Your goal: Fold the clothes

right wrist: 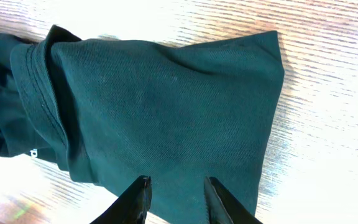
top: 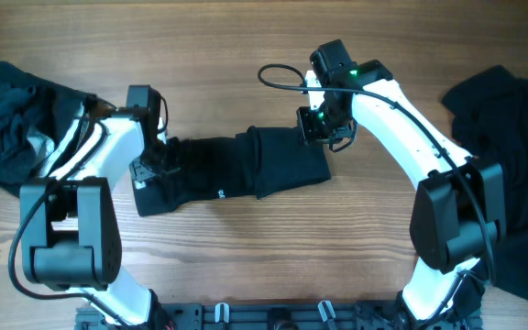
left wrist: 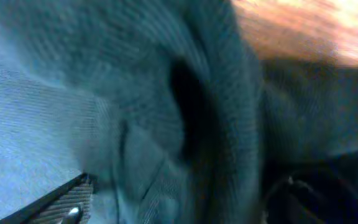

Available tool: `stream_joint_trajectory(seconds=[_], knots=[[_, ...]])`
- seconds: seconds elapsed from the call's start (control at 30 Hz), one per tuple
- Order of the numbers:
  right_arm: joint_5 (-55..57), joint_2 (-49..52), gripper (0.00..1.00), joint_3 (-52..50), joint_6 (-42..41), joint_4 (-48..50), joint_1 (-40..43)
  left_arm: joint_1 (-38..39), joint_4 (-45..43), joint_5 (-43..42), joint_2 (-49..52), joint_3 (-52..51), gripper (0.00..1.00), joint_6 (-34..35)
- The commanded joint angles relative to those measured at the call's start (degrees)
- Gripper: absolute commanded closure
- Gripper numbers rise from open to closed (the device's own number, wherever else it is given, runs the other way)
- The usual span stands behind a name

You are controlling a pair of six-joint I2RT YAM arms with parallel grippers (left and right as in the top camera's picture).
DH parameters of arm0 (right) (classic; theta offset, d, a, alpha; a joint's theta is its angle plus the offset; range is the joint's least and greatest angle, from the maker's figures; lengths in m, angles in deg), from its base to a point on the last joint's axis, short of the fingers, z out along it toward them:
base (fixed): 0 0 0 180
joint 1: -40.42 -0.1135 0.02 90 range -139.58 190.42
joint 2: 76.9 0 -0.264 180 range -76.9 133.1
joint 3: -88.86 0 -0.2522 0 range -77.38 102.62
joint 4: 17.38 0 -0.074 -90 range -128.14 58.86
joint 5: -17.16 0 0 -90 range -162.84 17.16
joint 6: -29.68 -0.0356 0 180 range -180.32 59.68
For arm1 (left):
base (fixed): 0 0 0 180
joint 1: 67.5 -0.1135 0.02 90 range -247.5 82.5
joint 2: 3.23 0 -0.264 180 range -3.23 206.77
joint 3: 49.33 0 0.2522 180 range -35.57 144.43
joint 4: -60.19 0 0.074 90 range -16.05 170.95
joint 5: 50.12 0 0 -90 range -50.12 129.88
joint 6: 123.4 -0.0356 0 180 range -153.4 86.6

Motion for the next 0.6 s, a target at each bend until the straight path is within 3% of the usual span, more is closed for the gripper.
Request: stream_joint_trajectory(seconds=[0.0,0.13,0.3,0.43,0.57], knots=[[1.3,0.6,0.67,0.3,0.0,-0.1,-0.2,-0.1,-2.2,-2.6,0.7,-3.6,0.44,0.1],[1.8,0.6,0.67,0.3,-0.1,-0.1,-0.2,-0.3,-3.0,1.9,0.6,-3.3,0.93,-0.1],[9.2,0.6,0.69,0.3,-0.5,-2.0,1.2,-4.9,3.5,8.4,0.0,3.4,0.96,0.0],[10.0,0.6,0.67,0.3,0.0,-2.5,5.8,-10.8,13.6,12.4,-0.6,14.9,0.96,0.0],[9.9,0.6,0.64,0.3,1.7,-2.7,9.2,-9.9,25.8,3.3,-0.7,28.4,0.96,0.0]])
